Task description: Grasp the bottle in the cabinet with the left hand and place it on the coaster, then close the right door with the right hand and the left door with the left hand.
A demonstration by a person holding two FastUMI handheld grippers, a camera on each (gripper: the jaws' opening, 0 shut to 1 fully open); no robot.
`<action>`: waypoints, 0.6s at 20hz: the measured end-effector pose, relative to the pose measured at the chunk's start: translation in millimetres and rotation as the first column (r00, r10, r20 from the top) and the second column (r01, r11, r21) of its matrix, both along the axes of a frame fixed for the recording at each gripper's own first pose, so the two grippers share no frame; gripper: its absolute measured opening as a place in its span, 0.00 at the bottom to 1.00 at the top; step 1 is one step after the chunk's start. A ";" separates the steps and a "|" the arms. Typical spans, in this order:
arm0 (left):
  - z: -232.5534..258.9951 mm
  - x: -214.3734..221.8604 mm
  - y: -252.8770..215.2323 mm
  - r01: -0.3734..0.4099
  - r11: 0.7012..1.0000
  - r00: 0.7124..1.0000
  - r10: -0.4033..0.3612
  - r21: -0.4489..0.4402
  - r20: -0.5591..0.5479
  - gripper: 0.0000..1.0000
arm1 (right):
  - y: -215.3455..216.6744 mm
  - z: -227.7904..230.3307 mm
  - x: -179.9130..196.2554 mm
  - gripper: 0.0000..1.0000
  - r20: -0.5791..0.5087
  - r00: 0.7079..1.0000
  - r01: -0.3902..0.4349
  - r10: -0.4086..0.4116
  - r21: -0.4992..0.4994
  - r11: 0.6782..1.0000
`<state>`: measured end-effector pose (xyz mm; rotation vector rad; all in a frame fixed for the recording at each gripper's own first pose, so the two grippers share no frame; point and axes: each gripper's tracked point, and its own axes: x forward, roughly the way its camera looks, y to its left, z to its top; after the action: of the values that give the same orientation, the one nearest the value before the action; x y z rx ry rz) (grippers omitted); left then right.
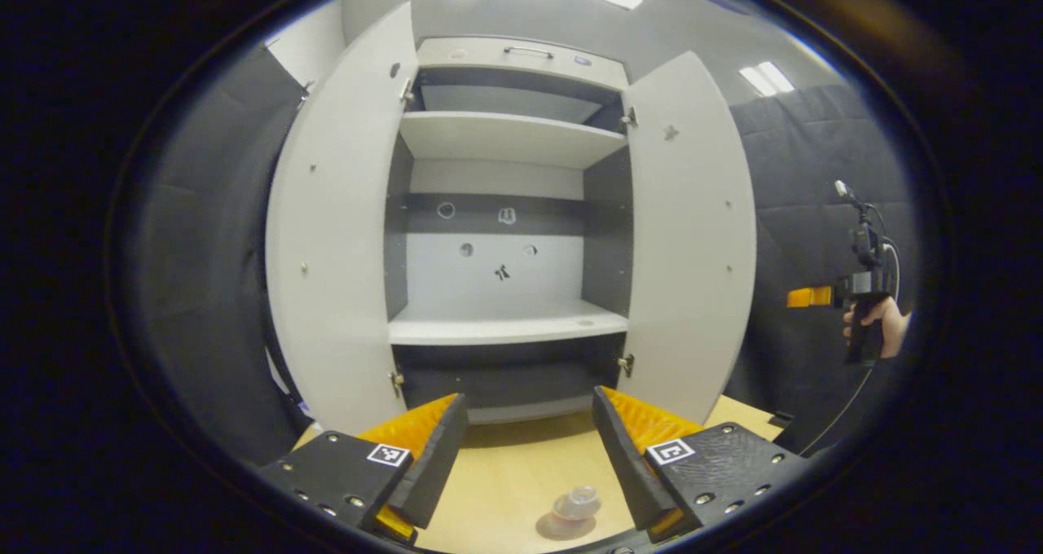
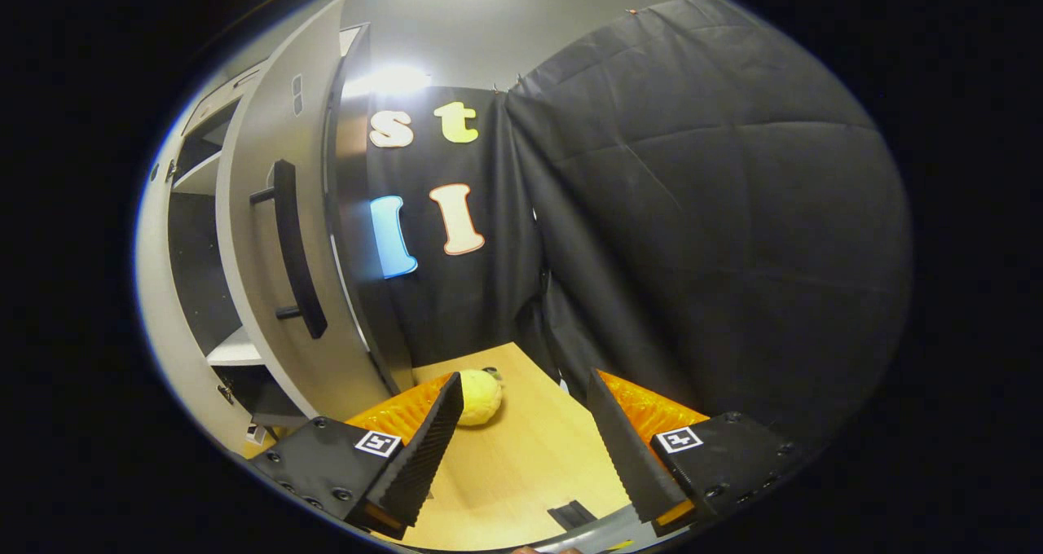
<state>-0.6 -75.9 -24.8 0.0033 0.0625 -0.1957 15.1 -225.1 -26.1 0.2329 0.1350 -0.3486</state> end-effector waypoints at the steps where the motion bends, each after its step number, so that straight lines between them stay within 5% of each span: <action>1: 13.0 4.8 11.1 -0.035 0.999 0.999 0.035 0.002 0.014 0.96 | -0.9 9.4 4.3 0.98 0.025 1.000 -0.001 0.001 -0.016 1.000; 6: 61.3 29.7 40.4 -0.121 0.990 0.993 0.122 -0.068 0.008 0.96 | 3.4 55.4 26.4 0.98 0.117 0.991 -0.055 0.061 -0.060 0.997; 12: 83.4 45.5 73.3 -0.281 0.959 0.960 0.281 -0.039 0.012 0.89 | 14.7 99.4 57.3 0.97 0.156 0.965 -0.191 0.212 -0.139 0.972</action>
<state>44.9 -2.7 58.6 -0.0406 0.0410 0.0879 72.4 -210.4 73.3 0.1242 -0.0317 -0.1324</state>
